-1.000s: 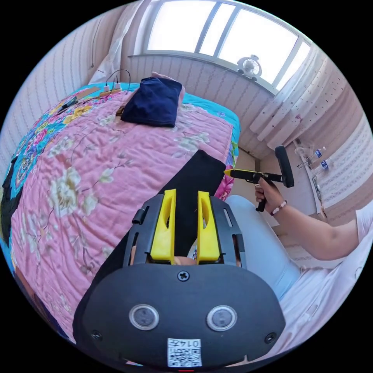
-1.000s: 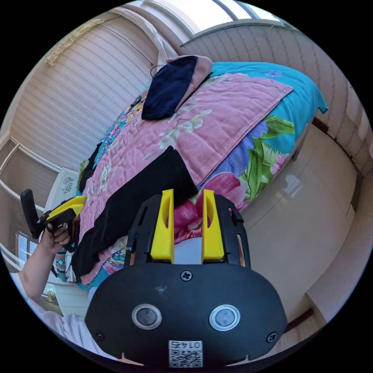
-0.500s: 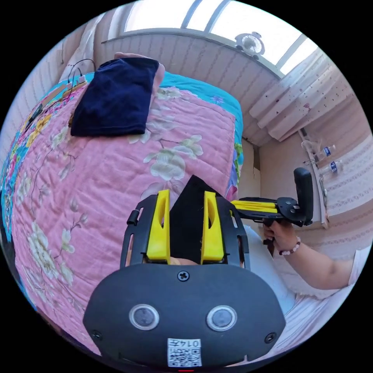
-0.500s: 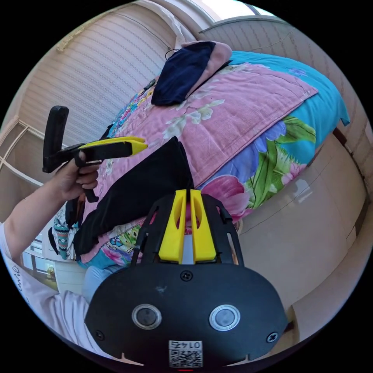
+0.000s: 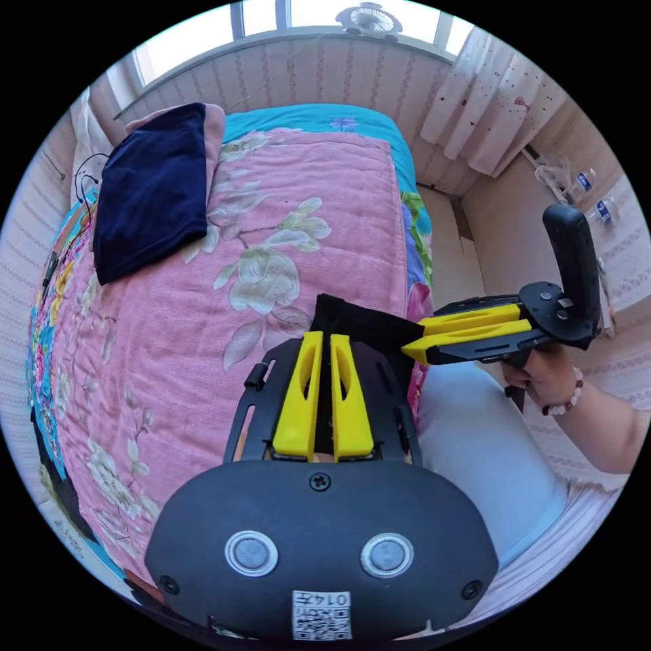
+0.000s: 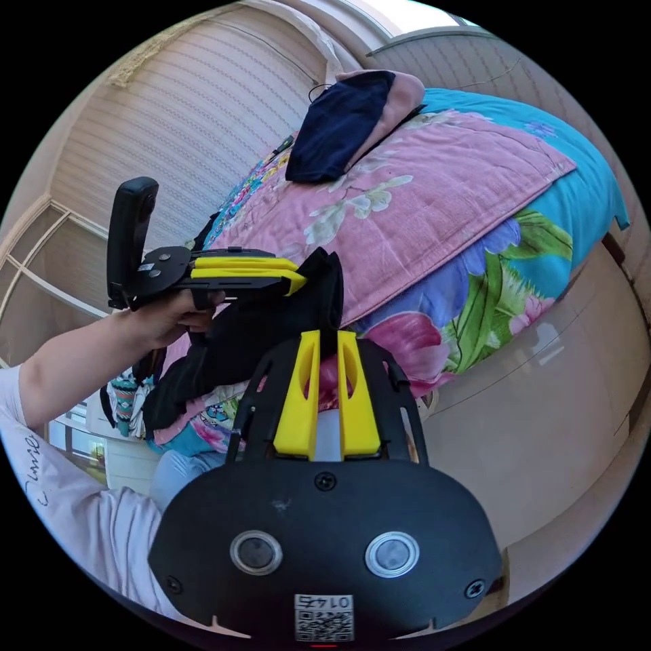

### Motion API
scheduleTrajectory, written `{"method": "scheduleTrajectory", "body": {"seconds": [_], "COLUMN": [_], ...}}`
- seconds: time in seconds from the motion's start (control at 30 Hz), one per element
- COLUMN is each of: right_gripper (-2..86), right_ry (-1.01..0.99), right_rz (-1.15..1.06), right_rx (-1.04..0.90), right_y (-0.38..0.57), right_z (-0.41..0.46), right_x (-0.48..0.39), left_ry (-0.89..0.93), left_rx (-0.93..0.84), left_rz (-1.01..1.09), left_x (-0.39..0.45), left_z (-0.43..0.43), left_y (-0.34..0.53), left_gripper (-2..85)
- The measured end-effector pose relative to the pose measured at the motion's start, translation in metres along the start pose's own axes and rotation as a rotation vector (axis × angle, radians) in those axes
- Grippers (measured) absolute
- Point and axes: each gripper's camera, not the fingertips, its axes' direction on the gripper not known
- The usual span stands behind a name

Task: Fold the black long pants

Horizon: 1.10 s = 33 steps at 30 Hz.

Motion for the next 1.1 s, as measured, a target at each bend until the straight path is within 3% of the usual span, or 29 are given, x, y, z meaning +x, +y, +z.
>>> {"method": "scheduleTrajectory", "body": {"seconds": [0.33,0.63,0.97,1.03,1.1], "right_gripper": [1.9,1.8,2.4,3.1,4.5], "right_ry": [-0.267,-0.509,-0.752,-0.760,-0.655], "right_rz": [-0.225,-0.610,-0.963,-1.002,-1.064], "right_rx": [0.108,-0.020,-0.340,-0.406,-0.481], "right_y": [0.030,0.032,0.101,0.127,0.169], "right_z": [-0.038,0.016,0.223,0.268,0.332], "right_x": [-0.110,-0.331,-0.687,-0.759,-0.832], "left_ry": [0.019,-0.145,-0.478,-0.559,-0.707], "left_rx": [0.263,0.578,0.738,0.725,0.595], "left_rz": [-0.023,-0.343,-0.978,-1.103,-1.328], "left_x": [0.005,-0.028,-0.068,-0.071,-0.068], "left_z": [-0.131,-0.311,-0.467,-0.493,-0.508], "left_y": [0.115,0.340,0.694,0.761,0.847], "left_gripper": [-0.6,-0.6,0.9,2.6,4.6]}}
